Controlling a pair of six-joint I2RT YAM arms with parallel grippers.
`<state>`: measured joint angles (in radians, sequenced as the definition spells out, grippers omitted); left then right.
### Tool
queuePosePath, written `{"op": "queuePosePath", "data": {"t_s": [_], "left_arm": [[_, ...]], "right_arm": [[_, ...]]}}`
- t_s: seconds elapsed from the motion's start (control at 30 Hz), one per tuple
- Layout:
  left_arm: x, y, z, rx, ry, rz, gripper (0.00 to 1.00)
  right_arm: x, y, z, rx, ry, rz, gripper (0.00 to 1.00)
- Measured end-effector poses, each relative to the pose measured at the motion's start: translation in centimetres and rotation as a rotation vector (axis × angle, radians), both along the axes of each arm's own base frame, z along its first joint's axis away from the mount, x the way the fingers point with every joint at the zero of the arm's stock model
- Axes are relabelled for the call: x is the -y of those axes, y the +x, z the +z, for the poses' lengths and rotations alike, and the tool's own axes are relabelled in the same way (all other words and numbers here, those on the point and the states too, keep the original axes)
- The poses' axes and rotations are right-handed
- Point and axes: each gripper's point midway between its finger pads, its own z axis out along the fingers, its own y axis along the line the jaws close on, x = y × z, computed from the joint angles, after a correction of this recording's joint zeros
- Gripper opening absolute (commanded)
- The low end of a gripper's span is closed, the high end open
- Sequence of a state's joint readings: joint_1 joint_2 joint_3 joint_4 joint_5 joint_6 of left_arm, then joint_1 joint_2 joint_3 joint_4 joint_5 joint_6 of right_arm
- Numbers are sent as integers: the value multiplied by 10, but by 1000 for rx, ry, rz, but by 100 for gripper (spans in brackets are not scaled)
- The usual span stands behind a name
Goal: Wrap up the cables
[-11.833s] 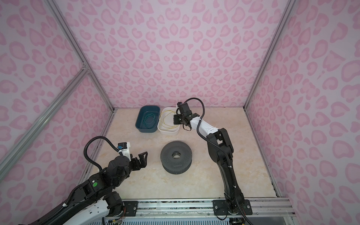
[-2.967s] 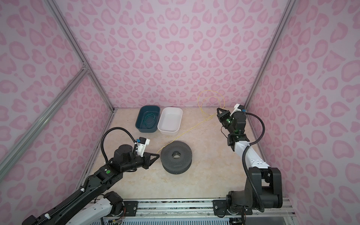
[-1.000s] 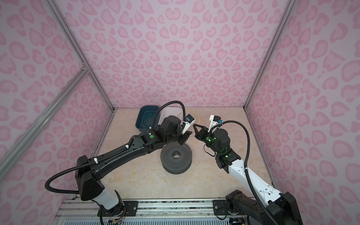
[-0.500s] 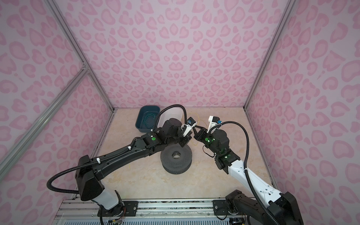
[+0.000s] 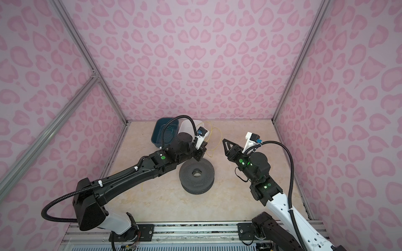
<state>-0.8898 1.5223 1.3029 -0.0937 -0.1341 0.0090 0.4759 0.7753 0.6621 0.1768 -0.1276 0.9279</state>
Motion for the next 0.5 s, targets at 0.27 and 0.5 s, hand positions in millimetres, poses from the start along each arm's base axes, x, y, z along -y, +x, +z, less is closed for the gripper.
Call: {"op": "queuePosePath", "data": {"t_s": [0.27,0.5], "left_arm": [[0,1,25,3,-145,5,4],[-3,-1,41,-28,-265,-12,4]], "right_arm": [[-23,-22,-55,-130,68,53,49],[-52,-11,-72,-165,73,63,49]]}}
